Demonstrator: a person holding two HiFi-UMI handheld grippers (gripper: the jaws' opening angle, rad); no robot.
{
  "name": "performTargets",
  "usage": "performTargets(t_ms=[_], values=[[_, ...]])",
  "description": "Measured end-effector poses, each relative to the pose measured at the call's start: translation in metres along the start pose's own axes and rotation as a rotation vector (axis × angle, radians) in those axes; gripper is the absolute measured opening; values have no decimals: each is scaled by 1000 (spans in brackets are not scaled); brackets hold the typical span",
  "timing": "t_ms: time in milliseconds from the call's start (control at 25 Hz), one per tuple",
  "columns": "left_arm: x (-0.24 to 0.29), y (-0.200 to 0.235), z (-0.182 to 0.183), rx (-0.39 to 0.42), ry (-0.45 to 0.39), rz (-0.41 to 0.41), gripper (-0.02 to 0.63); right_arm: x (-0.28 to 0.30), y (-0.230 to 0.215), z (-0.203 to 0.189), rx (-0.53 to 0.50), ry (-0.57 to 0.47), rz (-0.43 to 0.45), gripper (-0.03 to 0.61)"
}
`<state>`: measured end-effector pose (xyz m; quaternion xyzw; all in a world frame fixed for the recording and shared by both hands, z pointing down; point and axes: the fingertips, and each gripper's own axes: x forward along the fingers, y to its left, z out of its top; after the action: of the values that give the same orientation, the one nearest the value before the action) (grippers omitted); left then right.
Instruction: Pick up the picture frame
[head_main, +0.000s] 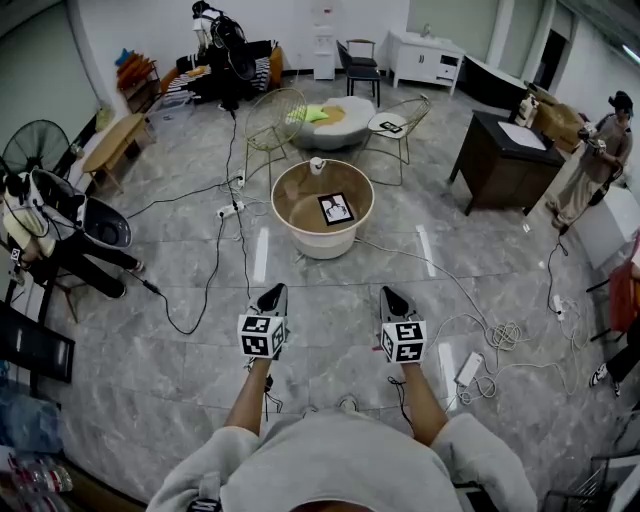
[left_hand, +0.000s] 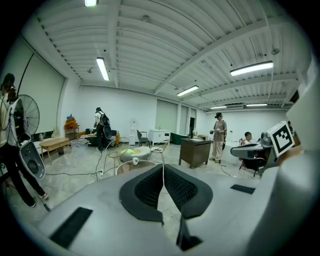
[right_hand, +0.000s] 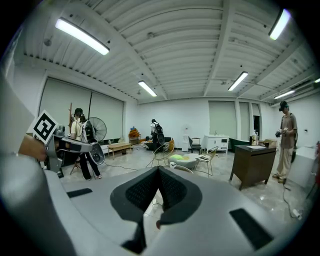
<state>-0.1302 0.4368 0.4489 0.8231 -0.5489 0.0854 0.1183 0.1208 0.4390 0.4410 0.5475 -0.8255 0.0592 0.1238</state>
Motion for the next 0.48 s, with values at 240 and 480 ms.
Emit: performTargets(t_ms=[240,480], values=[[-2,-15,5,-7,-43,-63,102,-5,5,2,38,-39,65,3],[2,-33,-9,-44,-13,-127,245,-6,8,-1,25,-65,115,318]])
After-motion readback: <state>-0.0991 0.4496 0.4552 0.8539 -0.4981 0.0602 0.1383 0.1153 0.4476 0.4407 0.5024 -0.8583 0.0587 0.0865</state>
